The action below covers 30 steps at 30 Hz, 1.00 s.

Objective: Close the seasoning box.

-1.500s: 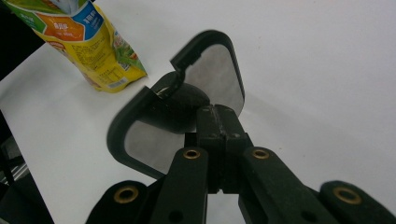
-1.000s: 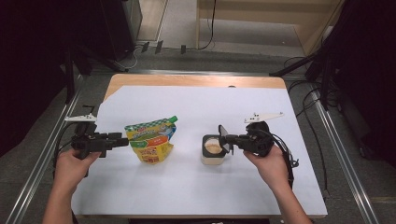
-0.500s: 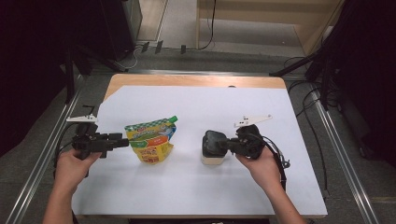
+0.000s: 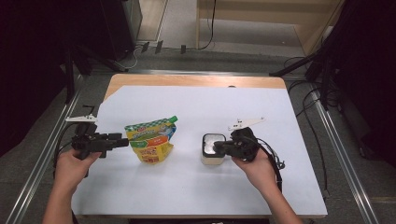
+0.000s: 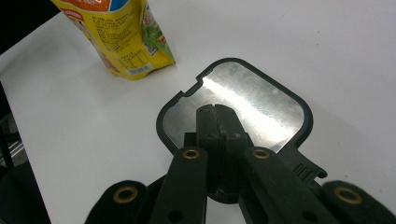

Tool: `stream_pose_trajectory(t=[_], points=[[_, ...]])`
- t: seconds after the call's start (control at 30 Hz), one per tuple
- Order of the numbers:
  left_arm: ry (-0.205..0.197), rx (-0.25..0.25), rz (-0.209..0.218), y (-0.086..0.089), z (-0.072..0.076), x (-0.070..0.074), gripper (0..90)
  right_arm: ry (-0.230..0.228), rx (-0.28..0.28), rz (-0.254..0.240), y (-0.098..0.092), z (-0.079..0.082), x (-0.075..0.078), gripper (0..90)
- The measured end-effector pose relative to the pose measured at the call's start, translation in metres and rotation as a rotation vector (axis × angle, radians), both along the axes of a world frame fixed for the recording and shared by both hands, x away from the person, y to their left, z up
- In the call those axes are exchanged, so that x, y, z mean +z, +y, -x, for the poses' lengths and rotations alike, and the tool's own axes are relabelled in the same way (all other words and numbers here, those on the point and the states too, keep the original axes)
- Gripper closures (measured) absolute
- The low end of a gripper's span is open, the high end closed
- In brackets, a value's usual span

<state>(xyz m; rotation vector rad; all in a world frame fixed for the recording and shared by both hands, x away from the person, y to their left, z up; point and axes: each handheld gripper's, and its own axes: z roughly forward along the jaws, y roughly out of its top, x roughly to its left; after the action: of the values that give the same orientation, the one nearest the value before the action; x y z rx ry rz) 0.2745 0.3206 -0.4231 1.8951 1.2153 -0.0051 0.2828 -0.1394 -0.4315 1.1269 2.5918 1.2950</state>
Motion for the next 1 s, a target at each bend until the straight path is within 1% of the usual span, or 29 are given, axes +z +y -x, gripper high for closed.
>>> stream_pose_trajectory(t=[0.07, 0.2, 0.23, 0.27, 0.3, 0.43, 0.5, 0.6, 0.63, 1.0], points=[[0.001, -0.001, 0.0, 0.0, 0.0, 0.0, 42.1, 0.0, 0.0, -0.002, 0.0, 0.0, 0.0, 89.2], [0.004, -0.002, 0.0, 0.0, 0.0, 0.0, 41.6, -0.003, 0.001, -0.007, 0.0, 0.0, 0.0, 83.7], [0.004, -0.001, 0.002, 0.0, 0.0, 0.0, 41.6, -0.012, 0.002, -0.01, 0.0, 0.0, 0.001, 80.2], [0.004, 0.001, 0.003, 0.0, 0.0, 0.0, 41.5, -0.03, -0.003, -0.009, -0.001, 0.001, 0.002, 77.5], [0.004, 0.002, 0.003, 0.0, 0.0, 0.0, 41.4, -0.042, -0.009, -0.006, -0.001, 0.001, 0.003, 76.7], [0.003, 0.003, 0.002, 0.0, 0.0, 0.0, 41.3, -0.06, -0.019, -0.021, -0.006, 0.0, 0.005, 69.8], [0.003, 0.002, 0.001, 0.0, 0.0, 0.0, 41.3, -0.057, -0.028, -0.026, -0.009, -0.001, 0.006, 66.5], [0.005, 0.001, 0.0, 0.0, 0.0, -0.001, 41.2, -0.066, -0.042, -0.032, -0.015, -0.003, 0.006, 62.5], [0.005, 0.001, -0.001, 0.0, 0.0, -0.001, 41.2, -0.071, -0.043, -0.033, -0.018, -0.004, 0.006, 59.9], [0.005, 0.001, 0.001, 0.0, 0.0, -0.001, 41.0, -0.117, -0.104, -0.043, -0.047, -0.012, 0.004, 49.1]])
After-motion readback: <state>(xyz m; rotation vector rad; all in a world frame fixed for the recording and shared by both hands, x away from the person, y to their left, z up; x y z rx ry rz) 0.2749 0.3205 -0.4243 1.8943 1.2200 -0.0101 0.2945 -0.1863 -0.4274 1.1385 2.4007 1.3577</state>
